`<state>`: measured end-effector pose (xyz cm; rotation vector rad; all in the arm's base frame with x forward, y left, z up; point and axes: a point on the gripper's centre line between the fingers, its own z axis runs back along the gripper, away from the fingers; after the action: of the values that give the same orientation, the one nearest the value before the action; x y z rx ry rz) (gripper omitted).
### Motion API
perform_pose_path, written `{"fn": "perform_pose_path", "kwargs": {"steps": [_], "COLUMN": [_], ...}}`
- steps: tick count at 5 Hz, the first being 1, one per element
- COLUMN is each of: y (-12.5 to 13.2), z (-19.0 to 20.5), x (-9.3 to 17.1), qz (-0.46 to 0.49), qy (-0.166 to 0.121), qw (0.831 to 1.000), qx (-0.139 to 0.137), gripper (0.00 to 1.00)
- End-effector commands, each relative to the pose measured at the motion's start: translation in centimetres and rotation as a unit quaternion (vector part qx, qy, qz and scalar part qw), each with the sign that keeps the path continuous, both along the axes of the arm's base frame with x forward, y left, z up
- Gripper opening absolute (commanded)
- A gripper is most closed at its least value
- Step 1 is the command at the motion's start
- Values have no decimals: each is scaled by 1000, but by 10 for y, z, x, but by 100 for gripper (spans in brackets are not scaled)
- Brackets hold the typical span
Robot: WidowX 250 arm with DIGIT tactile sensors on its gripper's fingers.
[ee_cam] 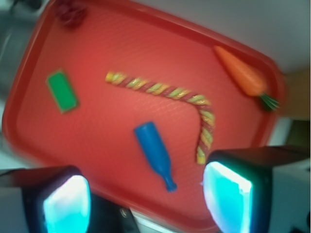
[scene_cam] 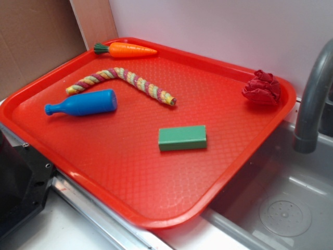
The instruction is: Grab the blue bottle.
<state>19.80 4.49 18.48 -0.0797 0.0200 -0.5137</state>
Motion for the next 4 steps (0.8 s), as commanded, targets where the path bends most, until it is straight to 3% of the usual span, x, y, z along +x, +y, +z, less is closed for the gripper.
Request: {"fn": "perform_pose_path", "kwargs": {"steps": [1,3,4], "y": [2,-13,-19], "z": [-43,-91,-117], "x": [7,7,3], "qz": [-128,-15,-16], "qy": [-53,-24,-8], "qw": [990,999,1000], "qx": [2,22,21], "gripper": [100,100,100]}}
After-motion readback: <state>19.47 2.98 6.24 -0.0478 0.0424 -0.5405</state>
